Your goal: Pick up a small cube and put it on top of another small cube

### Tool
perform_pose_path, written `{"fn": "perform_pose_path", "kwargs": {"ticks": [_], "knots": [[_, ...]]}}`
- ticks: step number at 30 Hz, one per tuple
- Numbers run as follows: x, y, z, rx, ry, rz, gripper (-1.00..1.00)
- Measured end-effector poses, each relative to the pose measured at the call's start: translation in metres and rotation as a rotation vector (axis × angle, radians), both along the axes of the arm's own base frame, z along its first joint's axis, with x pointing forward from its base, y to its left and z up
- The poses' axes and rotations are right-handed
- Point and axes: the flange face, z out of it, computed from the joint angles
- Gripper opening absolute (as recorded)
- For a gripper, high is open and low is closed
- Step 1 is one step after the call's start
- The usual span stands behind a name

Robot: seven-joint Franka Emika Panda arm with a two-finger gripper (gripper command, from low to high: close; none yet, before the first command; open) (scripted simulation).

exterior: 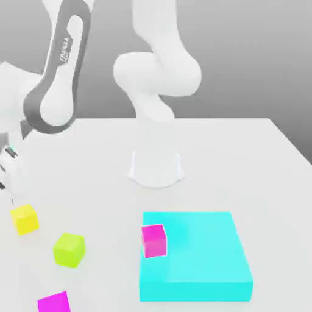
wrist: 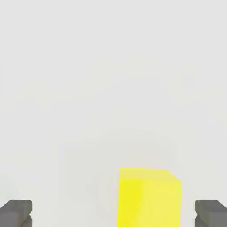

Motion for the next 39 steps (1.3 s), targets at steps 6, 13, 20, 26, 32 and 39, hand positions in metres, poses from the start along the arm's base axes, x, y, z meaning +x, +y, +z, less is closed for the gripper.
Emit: {"fn": "perform_pose_path", "kwargs": {"ticks": [6, 13, 20, 26, 32, 39], "knots": [[-0.004, 0.0, -0.053, 0.004, 0.007, -0.006, -1.0], [-0.004, 0.0, -0.046, 0.005, 0.007, -0.006, -1.0], [0.033, 0.008, 0.013, 0.006, 0.007, 0.005, -1.0], [0.161, 0.063, 0.037, 0.004, 0.007, 0.048, -1.0], [0.26, 0.15, 0.047, 0.006, 0.005, 0.08, -1.0], [0.266, 0.157, 0.006, 0.006, 0.005, 0.082, 1.0]]}}
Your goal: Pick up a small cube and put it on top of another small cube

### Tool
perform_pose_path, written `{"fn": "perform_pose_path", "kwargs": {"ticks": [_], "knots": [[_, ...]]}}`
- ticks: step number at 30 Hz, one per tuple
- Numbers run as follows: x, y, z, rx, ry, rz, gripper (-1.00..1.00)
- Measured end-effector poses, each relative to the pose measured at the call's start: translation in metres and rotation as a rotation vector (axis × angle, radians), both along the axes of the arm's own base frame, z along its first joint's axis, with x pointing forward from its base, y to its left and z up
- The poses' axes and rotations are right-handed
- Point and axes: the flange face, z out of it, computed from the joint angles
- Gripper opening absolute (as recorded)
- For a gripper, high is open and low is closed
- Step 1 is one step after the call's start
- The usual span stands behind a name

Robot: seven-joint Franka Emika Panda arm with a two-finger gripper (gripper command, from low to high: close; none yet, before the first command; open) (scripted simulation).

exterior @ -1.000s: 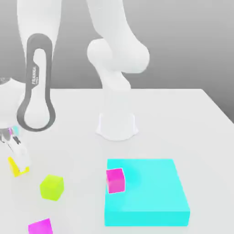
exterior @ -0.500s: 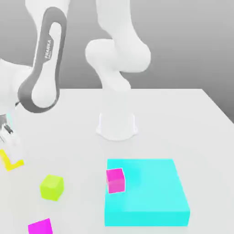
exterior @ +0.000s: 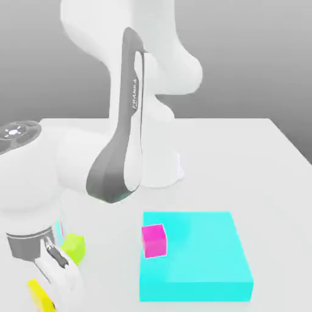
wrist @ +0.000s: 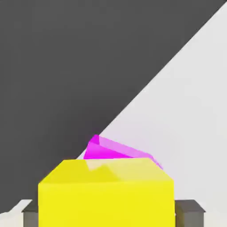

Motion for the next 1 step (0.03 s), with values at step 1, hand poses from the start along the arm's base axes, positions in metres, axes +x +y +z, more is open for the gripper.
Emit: {"fn": "perform_pose_path", "kwargs": {"ticks": [1], "knots": [[0.0, 0.0, 0.0, 0.0, 0.0, 0.0, 1.0]]}}
